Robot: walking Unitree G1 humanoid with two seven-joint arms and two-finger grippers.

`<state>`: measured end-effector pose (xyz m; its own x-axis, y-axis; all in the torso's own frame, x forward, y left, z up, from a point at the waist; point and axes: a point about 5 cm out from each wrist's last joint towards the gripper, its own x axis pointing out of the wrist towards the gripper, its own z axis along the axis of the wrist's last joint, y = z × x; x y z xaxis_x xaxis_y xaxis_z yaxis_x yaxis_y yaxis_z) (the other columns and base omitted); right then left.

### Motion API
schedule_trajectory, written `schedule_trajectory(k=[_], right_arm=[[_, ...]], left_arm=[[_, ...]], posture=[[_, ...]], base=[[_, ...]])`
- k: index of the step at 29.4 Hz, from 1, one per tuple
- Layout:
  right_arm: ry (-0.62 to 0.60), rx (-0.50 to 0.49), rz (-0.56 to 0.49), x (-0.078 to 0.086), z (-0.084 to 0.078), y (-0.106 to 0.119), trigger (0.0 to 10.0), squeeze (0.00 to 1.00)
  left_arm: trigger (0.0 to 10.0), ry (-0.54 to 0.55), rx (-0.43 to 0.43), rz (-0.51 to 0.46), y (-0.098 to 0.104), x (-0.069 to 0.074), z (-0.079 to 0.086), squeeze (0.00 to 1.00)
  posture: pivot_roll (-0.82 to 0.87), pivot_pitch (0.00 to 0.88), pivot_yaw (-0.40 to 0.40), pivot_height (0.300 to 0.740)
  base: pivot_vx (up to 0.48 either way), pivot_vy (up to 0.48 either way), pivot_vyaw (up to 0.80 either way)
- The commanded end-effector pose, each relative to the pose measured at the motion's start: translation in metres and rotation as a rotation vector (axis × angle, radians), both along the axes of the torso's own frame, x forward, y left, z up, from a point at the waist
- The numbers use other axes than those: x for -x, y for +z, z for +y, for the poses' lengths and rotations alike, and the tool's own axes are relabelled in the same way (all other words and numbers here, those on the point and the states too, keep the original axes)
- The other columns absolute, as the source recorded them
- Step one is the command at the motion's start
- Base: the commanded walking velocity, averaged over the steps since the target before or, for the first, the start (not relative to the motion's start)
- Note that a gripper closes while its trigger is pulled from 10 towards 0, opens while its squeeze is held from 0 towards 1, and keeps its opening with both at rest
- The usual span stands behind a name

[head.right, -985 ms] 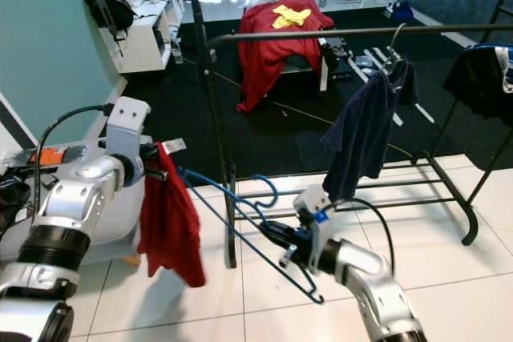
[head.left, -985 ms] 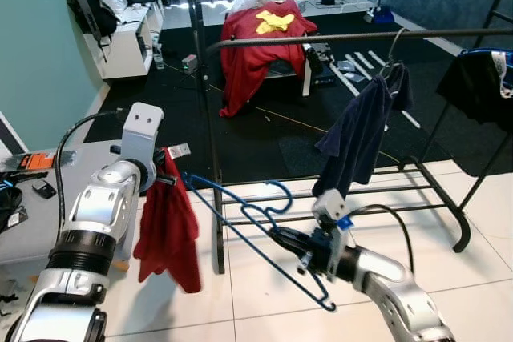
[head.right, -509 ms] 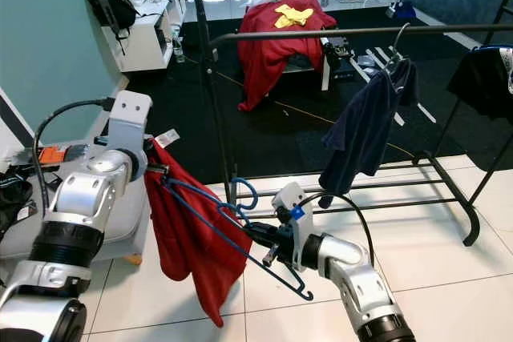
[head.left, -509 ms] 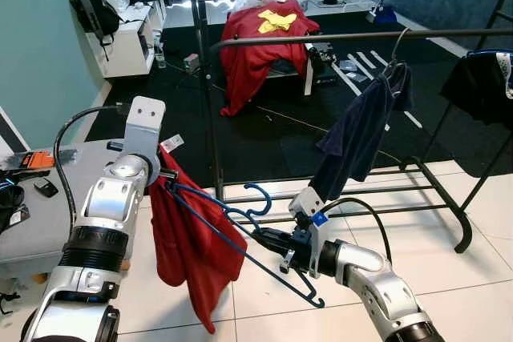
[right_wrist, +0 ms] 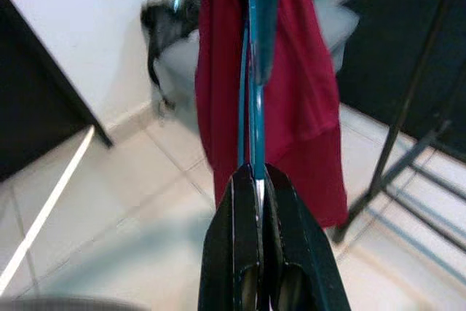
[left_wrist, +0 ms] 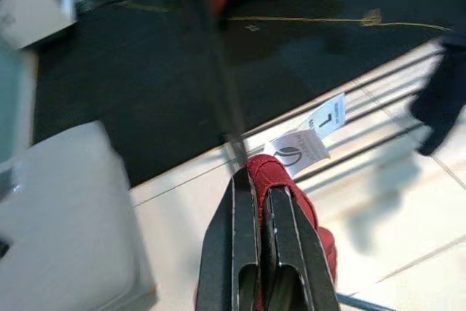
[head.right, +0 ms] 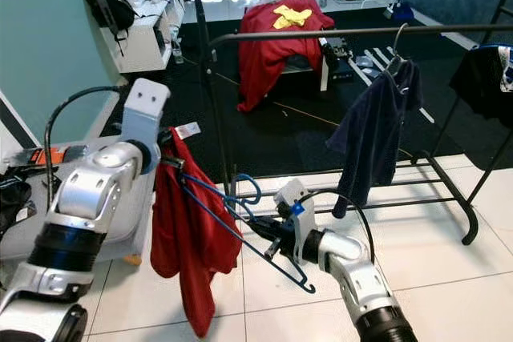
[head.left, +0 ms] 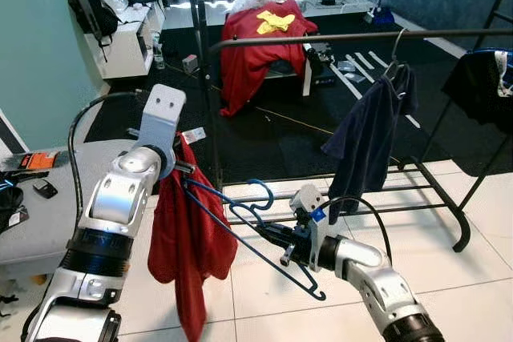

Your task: Hang hanger

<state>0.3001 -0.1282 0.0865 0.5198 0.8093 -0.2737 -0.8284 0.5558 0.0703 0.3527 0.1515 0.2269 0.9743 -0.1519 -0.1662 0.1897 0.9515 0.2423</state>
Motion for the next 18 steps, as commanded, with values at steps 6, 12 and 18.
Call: schedule_trajectory(k=[6,12,18], right_arm=[[-0.158,0.112,-0.067,-0.017,-0.013,0.000,10.0,0.00],[-0.291,0.133,-0.121,-0.025,-0.025,0.006,10.0,0.00],[-0.558,0.145,-0.186,-0.034,-0.059,0.016,10.0,0.00]], left_arm=[[10.0,-0.039,-0.039,0.021,-0.002,0.008,-0.005,0.00],[10.0,-0.030,-0.077,0.022,-0.003,0.009,-0.001,0.00],[10.0,0.028,-0.162,0.019,-0.005,0.008,0.012,0.00]], posture=[[0.09,0.036,0.056,0.740],[0.09,0.039,0.055,0.740],[0.09,0.041,0.058,0.740]], base=[[0.000,0.000,0.00],[0.000,0.000,0.00],[0.000,0.000,0.00]])
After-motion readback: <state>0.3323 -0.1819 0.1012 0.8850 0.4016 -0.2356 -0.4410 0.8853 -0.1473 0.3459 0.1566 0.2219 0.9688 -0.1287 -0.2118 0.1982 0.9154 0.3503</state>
